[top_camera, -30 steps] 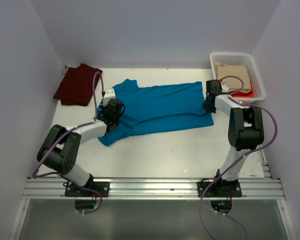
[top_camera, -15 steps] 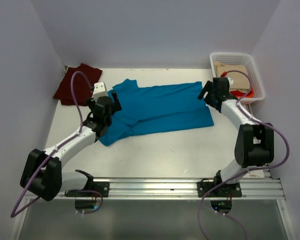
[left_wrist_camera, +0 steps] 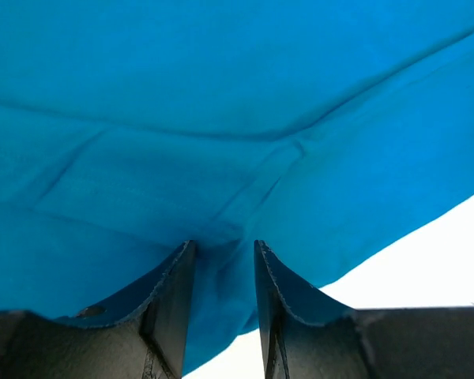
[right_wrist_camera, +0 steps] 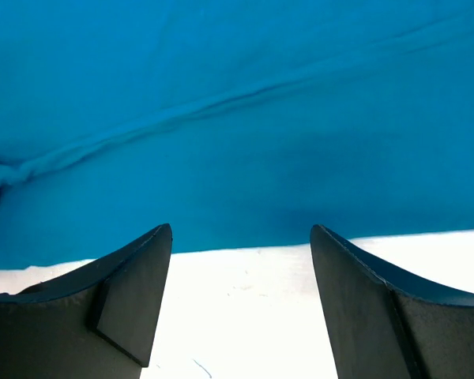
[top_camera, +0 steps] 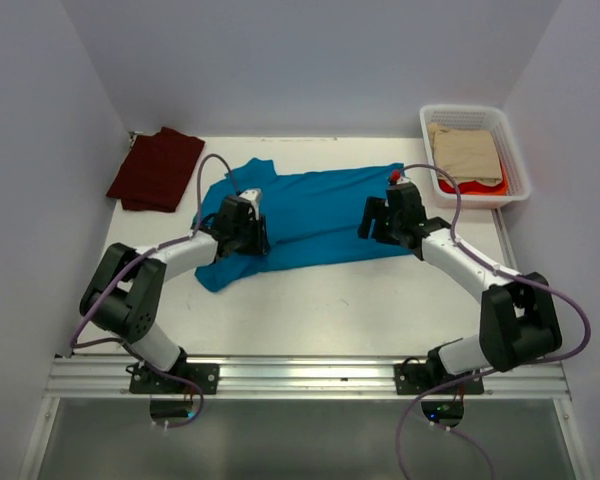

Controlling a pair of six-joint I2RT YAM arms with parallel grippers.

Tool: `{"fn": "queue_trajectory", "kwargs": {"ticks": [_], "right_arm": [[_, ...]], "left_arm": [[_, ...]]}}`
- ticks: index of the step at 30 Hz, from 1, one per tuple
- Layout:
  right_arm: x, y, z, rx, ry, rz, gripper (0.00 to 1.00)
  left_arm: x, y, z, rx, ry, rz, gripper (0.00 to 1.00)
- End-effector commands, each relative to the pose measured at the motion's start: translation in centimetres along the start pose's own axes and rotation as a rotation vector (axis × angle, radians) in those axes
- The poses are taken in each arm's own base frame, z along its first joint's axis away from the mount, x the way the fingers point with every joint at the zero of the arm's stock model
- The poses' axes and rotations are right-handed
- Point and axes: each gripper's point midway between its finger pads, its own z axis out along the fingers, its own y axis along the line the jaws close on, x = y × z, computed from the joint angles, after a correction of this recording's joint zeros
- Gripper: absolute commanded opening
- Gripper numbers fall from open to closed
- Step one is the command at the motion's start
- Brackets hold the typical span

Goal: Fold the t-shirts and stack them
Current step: Fold the tshirt

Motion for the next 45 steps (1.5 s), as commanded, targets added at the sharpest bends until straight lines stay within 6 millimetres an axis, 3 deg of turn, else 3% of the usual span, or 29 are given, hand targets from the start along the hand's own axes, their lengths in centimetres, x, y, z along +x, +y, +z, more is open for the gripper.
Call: {"fn": "queue_trajectory", "kwargs": {"ticks": [1, 11, 18, 25, 31, 39, 45], "right_arm": [[-1.8, -0.2, -2.2, -0.003, -0.080, -0.011, 0.75], [-1.6, -1.4, -3.2, 0.044, -0.087, -0.029, 0.75], [-1.6, -1.5, -3.2, 0.049, -0.090, -0.026, 0.74], [-1.1, -1.8, -3.0, 0.060, -0.082, -0.028, 0.74], [-1.2, -1.9, -3.2, 0.067, -0.083, -0.030, 0.74], [-1.0, -2.3, -3.2, 0.081, -0.084, -0.030, 0.74], [-1.2, -2.5, -3.5, 0.090, -0.097, -0.032, 0.73]], "left_arm": [[-3.8, -2.2, -0.7, 0.047, -0.004, 0.077, 0.40], [-2.7, -0.4, 1.3, -0.050, 0.078, 0.086, 0.37], [-3.3, -0.2, 0.1, -0.090, 0.058, 0.091, 0.35], [-3.8, -1.7, -1.6, -0.088, 0.024, 0.137, 0.37], [-2.0, -1.1, -0.2, -0.095, 0.091, 0.139, 0.37], [-1.1, 0.3, 0.8, -0.162, 0.131, 0.143, 0.37], [-0.2, 0.6, 1.9, -0.165, 0.161, 0.144, 0.30]]}}
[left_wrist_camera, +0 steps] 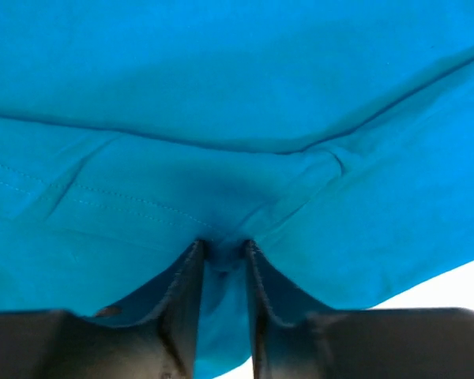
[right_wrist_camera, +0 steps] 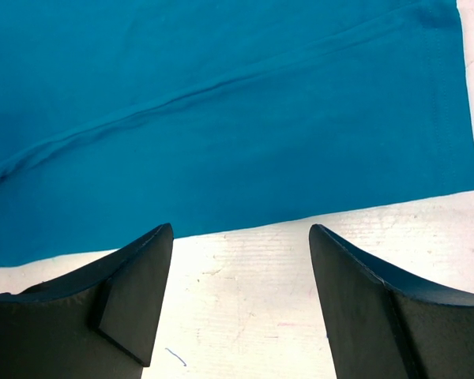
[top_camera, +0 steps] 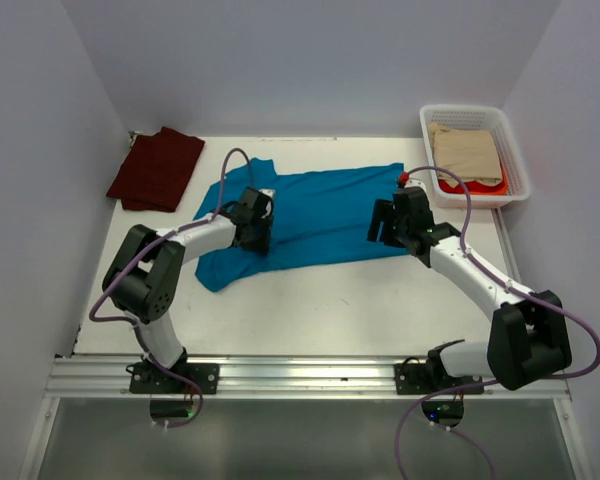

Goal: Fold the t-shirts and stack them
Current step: Fold the tshirt

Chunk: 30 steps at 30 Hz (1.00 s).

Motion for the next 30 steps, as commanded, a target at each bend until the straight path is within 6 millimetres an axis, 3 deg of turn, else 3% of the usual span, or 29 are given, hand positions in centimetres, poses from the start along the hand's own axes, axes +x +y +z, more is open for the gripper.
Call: {"fn": "queue_trajectory", "kwargs": {"ticks": [1, 2, 3, 5, 18, 25, 30], "right_arm": [[-0.9, -0.5, -0.9, 0.016, -0.049, -0.009, 0.73], [-1.0, -0.5, -0.9, 0.016, -0.052, -0.009, 0.73], [-1.0, -0.6, -1.0, 0.018, -0.053, -0.009, 0.73], [-1.0, -0.6, -1.0, 0.020, -0.052, -0.014, 0.72], [-0.7, -0.6, -0.5, 0.022, -0.040, -0.013, 0.71], [-0.6, -0.8, -0.4, 0.031, -0.036, -0.018, 0.72], [-0.7, -0.9, -0.4, 0.036, -0.041, -0.018, 0.73]], "left_arm": [[-0.8, 0.1, 0.4, -0.007, -0.009, 0.026, 0.27], [-0.8, 0.2, 0.4, -0.009, -0.008, 0.027, 0.22], [-0.9, 0.1, 0.5, -0.008, -0.011, 0.023, 0.09], [-1.1, 0.1, 0.3, -0.011, -0.017, 0.022, 0.00], [-4.6, -0.7, -3.9, 0.004, -0.104, 0.032, 0.00], [-5.4, -1.0, -3.9, 0.007, -0.101, 0.036, 0.00], [-5.2, -0.9, -3.7, 0.006, -0.094, 0.036, 0.11]]}}
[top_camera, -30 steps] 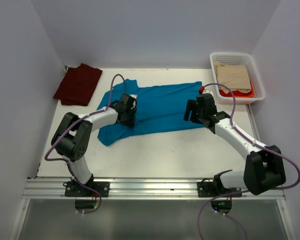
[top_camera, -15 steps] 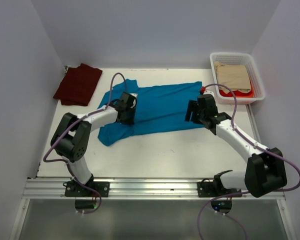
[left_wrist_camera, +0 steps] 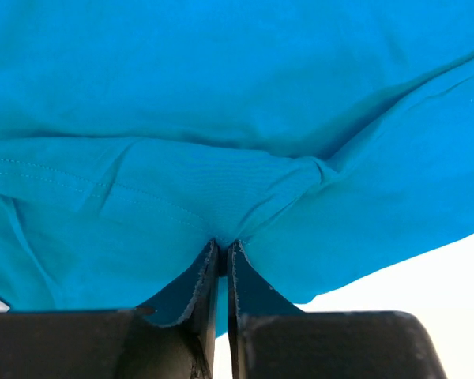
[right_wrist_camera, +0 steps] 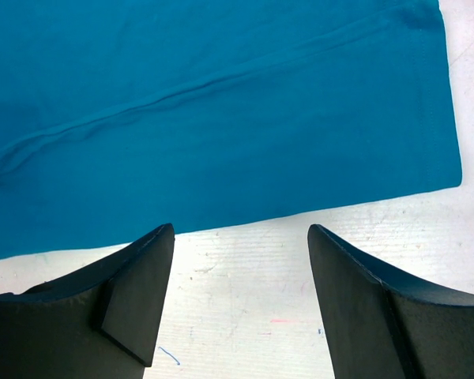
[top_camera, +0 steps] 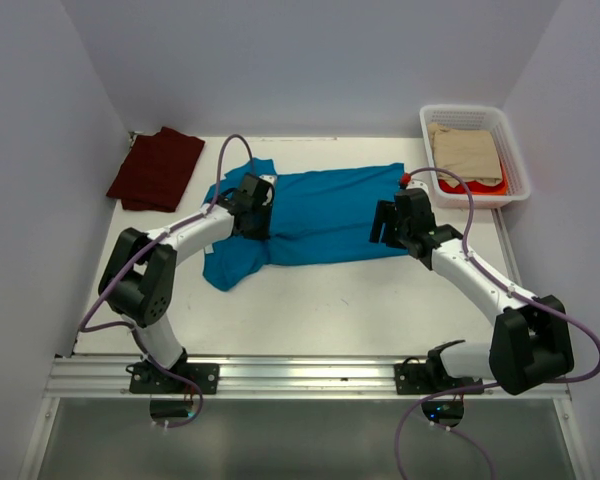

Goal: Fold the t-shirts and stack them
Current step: Fold the tshirt

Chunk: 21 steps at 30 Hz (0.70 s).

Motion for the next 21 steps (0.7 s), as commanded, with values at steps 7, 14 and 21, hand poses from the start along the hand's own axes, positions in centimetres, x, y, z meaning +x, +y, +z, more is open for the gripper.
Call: {"fn": "queue_trajectory", "kwargs": {"ticks": [7, 14, 21], "right_arm": [[-0.69, -0.34, 0.07, 0.019, -0.026, -0.013, 0.73], [-0.82, -0.55, -0.04, 0.027, -0.033, -0.014, 0.73], [-0.73, -0.61, -0.13, 0.029, -0.032, -0.015, 0.73]], "left_arm": [[-1.20, -0.01, -0.58, -0.003, -0.031, 0.016, 0.26], [-1.24, -0.06, -0.52, 0.000, -0.035, 0.014, 0.29], [-0.96, -0.04, -0.32, 0.000, -0.026, 0.015, 0.27]]}}
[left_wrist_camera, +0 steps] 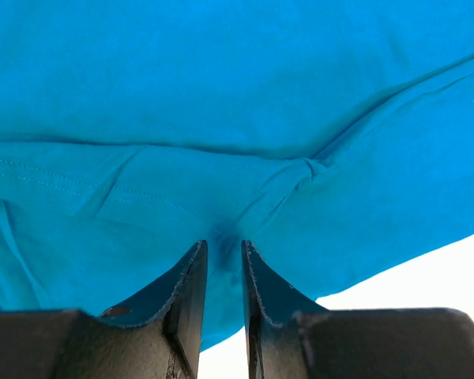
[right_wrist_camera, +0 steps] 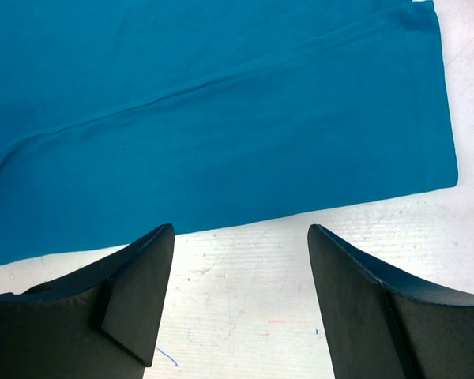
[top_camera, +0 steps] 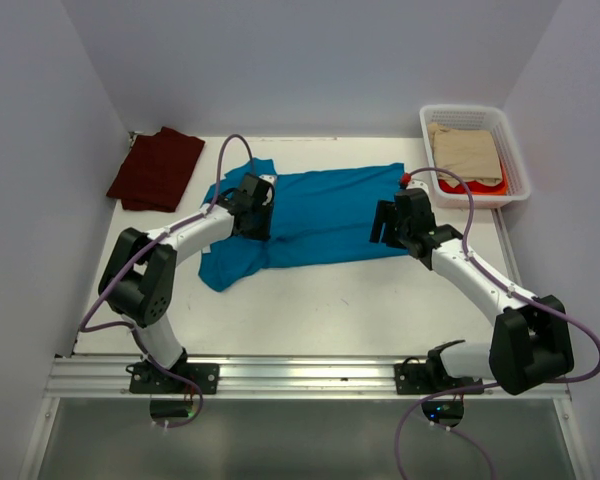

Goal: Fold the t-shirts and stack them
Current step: Fold the tshirt

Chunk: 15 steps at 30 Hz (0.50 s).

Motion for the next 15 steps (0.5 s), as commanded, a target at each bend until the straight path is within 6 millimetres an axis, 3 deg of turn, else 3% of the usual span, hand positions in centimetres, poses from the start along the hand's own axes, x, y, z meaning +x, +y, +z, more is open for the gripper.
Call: {"fn": "queue_trajectory", "kwargs": {"ticks": [1, 8, 15], "right_arm": [[-0.7, -0.5, -0.1, 0.025, -0.030, -0.011, 0.73], [-0.7, -0.7, -0.1, 0.032, -0.033, -0.012, 0.72], [-0.7, -0.8, -0.2, 0.035, -0.037, -0.010, 0.72]], "left_arm": [[-0.9, -0.1, -0.3, 0.004, -0.025, 0.012, 0.27], [0.2, 0.1, 0.3, -0.002, 0.010, 0.006, 0.31], [0.8, 0.1, 0.9, 0.000, 0.026, 0.007, 0.10]]}}
